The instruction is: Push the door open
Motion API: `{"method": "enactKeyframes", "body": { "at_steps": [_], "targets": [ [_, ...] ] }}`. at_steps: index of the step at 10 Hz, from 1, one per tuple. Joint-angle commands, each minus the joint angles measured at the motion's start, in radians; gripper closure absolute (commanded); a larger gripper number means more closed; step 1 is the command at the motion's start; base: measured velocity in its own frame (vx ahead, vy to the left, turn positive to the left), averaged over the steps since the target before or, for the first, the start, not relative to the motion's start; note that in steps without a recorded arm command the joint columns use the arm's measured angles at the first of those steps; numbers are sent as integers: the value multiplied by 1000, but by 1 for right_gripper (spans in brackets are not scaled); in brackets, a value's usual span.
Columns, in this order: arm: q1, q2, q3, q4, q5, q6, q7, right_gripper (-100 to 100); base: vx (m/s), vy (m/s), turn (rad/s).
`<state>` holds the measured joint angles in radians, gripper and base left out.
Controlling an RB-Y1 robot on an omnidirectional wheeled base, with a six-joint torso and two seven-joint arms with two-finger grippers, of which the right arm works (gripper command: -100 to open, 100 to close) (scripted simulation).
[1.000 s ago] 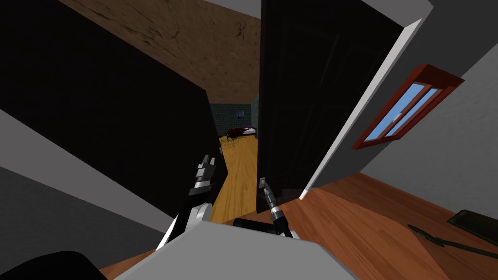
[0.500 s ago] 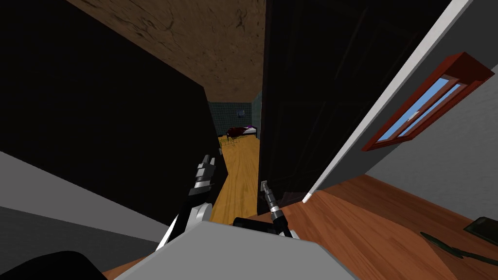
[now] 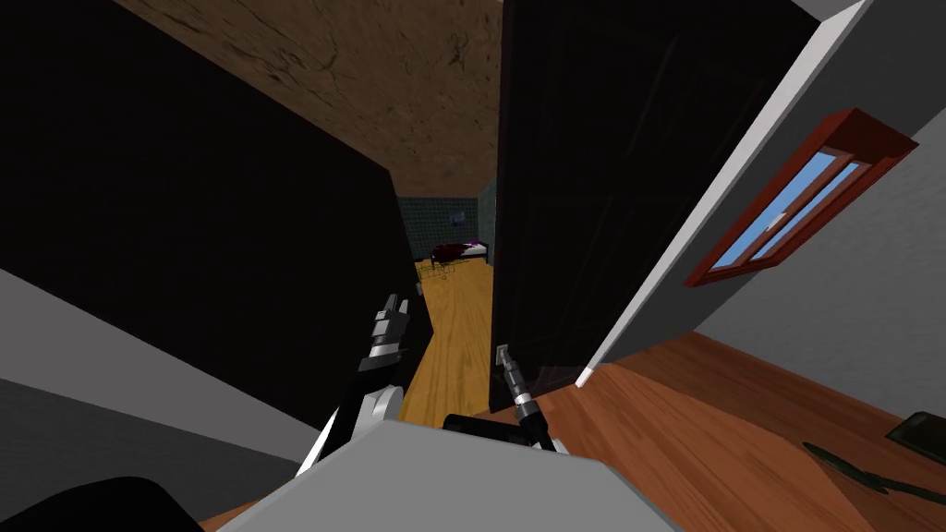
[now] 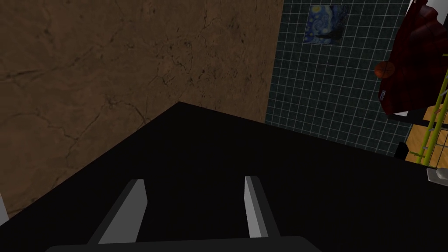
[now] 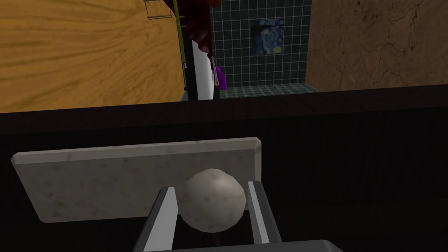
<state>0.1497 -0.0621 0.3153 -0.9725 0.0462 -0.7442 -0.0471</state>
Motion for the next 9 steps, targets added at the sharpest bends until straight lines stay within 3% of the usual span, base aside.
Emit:
{"method": "enactKeyframes", "body": {
  "at_steps": [1,9],
  "targets": [
    [-5,-3,-13,-3,-5,0,4,100,153,87,-41],
    [-30,-12,-95,21,-36,3,28,100,162,79,-42]
  ]
}}
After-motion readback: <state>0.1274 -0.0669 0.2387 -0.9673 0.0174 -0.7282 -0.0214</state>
